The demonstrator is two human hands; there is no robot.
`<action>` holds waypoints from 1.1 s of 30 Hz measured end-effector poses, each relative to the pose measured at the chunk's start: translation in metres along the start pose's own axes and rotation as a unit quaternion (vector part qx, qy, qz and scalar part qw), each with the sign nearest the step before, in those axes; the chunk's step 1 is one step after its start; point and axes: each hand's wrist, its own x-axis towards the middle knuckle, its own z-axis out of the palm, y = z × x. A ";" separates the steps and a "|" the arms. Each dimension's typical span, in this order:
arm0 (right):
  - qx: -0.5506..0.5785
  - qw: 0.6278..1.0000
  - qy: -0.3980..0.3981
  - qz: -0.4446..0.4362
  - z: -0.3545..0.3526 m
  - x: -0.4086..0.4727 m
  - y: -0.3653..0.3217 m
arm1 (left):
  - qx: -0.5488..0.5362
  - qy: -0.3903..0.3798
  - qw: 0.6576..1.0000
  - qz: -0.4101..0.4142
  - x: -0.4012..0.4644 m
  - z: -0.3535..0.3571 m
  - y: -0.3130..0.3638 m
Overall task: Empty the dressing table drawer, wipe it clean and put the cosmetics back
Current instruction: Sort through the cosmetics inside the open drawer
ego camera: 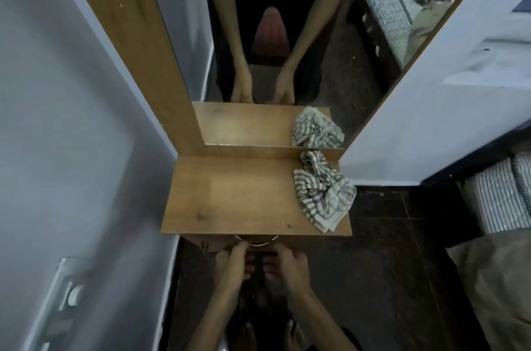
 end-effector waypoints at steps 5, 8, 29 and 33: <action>0.034 0.999 0.001 -0.037 0.017 0.037 0.018 | -0.036 0.012 0.997 0.064 0.031 0.012 -0.019; 0.030 0.998 0.006 -0.055 0.024 0.045 0.024 | 0.006 0.025 0.991 0.133 0.038 0.014 -0.027; -0.305 0.914 -0.226 -0.142 -0.080 -0.102 0.057 | 0.216 0.107 0.930 0.277 -0.095 -0.051 -0.122; -0.234 0.884 -0.176 -0.364 -0.094 -0.132 0.044 | 0.195 0.167 0.843 0.472 -0.116 -0.067 -0.116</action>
